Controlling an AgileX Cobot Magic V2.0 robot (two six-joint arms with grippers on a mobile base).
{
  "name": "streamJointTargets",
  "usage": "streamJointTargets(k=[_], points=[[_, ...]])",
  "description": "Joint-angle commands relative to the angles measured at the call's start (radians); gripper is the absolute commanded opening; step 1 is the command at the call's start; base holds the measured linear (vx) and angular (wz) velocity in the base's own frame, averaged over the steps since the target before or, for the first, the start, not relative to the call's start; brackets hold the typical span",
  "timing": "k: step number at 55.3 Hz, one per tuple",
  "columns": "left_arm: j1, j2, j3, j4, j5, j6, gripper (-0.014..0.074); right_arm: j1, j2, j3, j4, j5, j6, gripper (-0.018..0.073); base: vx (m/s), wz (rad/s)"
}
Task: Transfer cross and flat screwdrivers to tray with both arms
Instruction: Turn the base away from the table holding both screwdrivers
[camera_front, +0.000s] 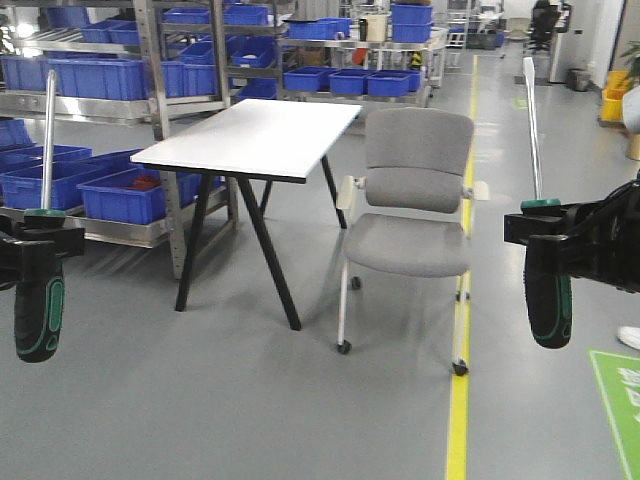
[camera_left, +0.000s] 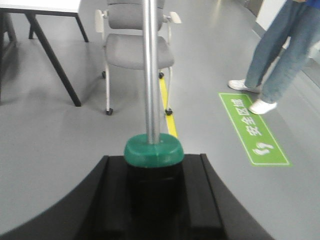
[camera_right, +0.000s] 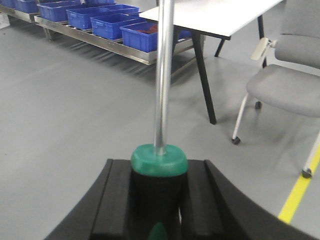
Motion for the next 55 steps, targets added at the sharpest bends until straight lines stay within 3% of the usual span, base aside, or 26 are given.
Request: streamJointTargets(k=[1,55], points=[[-0.005,-0.024,-0.034,-0.032,-0.084,-0.002,0.0003,-0.002,-0.020,-0.038,0.021,-0.078,-0.003,-0.0008,0.49,0.24],[-0.005,-0.023,-0.034,-0.032,-0.084,-0.002,0.0003,-0.002,-0.020,-0.038,0.020,-0.082,-0.003,-0.0008,0.54,0.47]])
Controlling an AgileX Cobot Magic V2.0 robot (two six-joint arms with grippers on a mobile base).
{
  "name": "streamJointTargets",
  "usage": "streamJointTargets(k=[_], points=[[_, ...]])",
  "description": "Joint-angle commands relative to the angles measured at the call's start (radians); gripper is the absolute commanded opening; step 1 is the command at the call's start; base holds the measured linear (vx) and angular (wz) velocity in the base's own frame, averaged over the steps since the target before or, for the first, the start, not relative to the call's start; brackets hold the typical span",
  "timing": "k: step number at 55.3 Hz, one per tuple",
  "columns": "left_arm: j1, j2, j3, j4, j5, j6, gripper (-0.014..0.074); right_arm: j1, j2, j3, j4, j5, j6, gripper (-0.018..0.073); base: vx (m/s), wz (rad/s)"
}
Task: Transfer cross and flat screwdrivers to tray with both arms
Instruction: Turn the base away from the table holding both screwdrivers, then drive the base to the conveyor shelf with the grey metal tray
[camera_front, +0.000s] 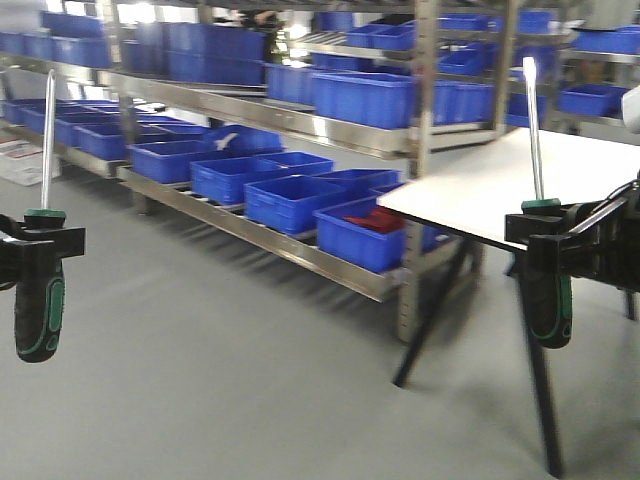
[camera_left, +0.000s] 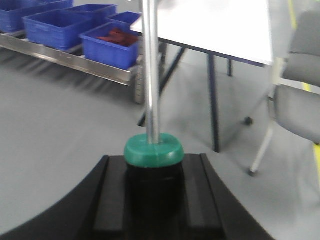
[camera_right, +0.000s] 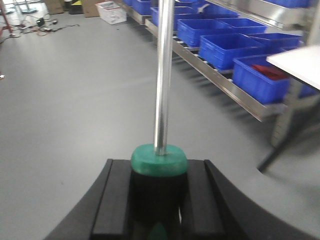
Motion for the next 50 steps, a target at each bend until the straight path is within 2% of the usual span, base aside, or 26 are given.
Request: streamJointTargets(k=[1,50], points=[[-0.005,-0.023,-0.034,-0.032,-0.083,-0.002,0.0003,-0.002,-0.020,-0.038,0.021,-0.083,-0.003,-0.0008,0.55,0.56],[-0.005,-0.023,-0.034,-0.032,-0.084,-0.002,0.0003,-0.002,-0.020,-0.038,0.021,-0.084,-0.003,-0.0008,0.56,0.58]])
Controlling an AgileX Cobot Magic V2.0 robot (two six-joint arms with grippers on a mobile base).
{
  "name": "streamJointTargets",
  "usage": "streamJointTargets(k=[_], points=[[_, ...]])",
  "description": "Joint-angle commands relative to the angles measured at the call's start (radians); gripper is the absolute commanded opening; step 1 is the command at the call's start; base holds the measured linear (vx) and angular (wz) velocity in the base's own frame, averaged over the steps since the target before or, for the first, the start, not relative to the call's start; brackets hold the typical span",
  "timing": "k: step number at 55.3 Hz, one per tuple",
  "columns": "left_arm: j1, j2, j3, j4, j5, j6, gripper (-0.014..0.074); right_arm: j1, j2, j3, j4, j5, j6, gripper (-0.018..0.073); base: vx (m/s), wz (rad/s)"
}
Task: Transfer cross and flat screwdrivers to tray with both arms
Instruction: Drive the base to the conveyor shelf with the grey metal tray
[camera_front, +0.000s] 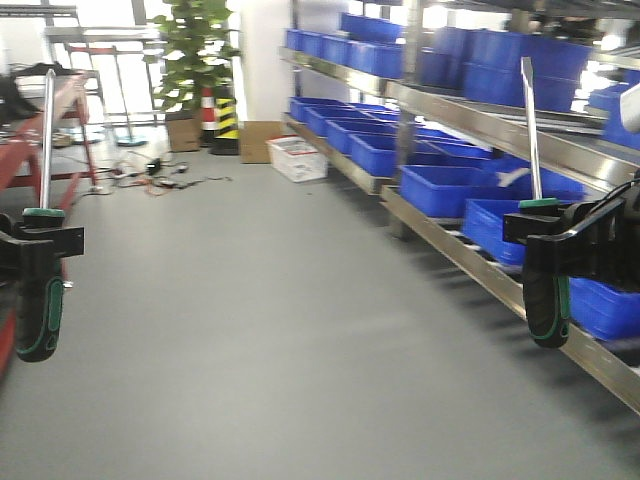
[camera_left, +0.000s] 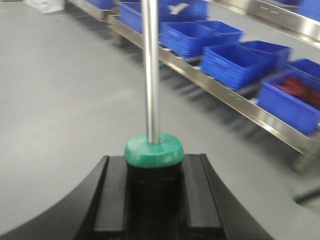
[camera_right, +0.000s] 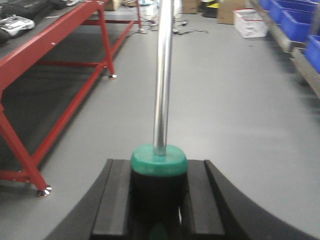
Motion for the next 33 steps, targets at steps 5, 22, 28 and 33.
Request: streamJointTargets(k=[5,22,28,33], points=[[-0.005,-0.023,-0.034,-0.032,-0.084,-0.002,0.0003,-0.002,-0.020,-0.038,0.021,-0.084,-0.003,-0.0008,0.57,0.53],[-0.005,-0.023,-0.034,-0.032,-0.084,-0.002,0.0003,-0.002,-0.020,-0.038,0.021,-0.084,-0.003,-0.0008,0.57,0.44],[-0.005,-0.023,-0.034,-0.032,-0.084,-0.002,0.0003,-0.002,-0.020,-0.038,0.021,-0.084,-0.003,-0.0008,0.57,0.31],[-0.005,-0.023,-0.034,-0.032,-0.084,-0.002,0.0003,-0.002,-0.020,-0.038,0.021,-0.084,-0.003,-0.0008,0.57,0.25]])
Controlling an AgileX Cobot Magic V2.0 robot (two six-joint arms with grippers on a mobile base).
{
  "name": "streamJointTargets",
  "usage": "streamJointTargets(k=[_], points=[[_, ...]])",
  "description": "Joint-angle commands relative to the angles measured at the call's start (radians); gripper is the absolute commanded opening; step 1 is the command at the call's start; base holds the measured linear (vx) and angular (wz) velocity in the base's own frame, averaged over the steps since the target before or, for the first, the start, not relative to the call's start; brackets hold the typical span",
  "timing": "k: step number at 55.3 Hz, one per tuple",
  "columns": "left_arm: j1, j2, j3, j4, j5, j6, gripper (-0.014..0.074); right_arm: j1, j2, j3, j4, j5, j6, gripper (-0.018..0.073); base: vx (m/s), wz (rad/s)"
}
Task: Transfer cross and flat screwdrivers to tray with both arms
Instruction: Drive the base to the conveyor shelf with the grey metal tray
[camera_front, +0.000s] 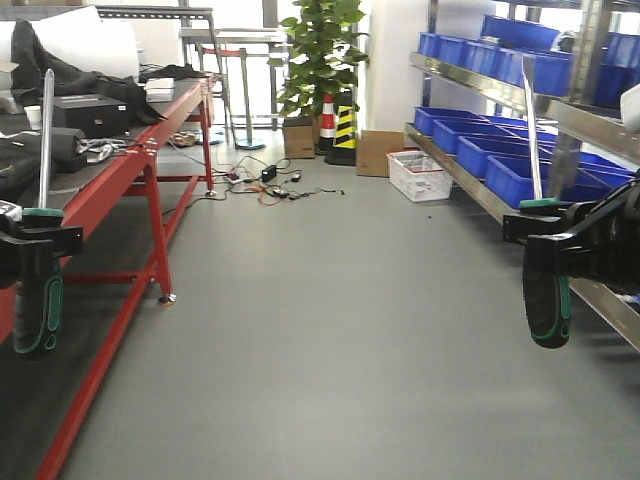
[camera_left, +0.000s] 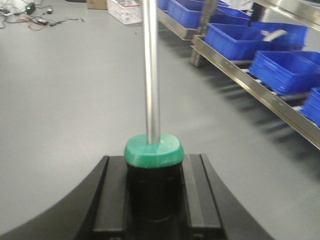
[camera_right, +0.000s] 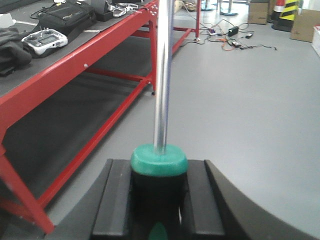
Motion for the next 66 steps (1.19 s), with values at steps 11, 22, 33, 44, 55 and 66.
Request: streamJointTargets(k=[11,22,33,44,55,66], points=[[-0.005,-0.023,-0.034,-0.032,-0.084,-0.002,0.0003,-0.002,-0.020,-0.038,0.021,-0.084,-0.003,-0.0008,0.56,0.20],[-0.005,-0.023,-0.034,-0.032,-0.084,-0.002,0.0003,-0.002,-0.020,-0.038,0.021,-0.084,-0.003,-0.0008,0.54,0.10],[-0.005,-0.023,-0.034,-0.032,-0.084,-0.002,0.0003,-0.002,-0.020,-0.038,0.021,-0.084,-0.003,-0.0008,0.53,0.03],[-0.005,-0.023,-0.034,-0.032,-0.084,-0.002,0.0003,-0.002,-0.020,-0.038,0.021,-0.084,-0.003,-0.0008,0.51,-0.14],[-0.005,-0.023,-0.034,-0.032,-0.084,-0.002,0.0003,-0.002,-0.020,-0.038,0.021,-0.084,-0.003,-0.0008,0.49,-0.35],[-0.005,-0.024,-0.034,-0.032,-0.084,-0.002,0.0003,-0.002,-0.020,-0.038,0.021,-0.084,-0.003,-0.0008,0.48,-0.61]])
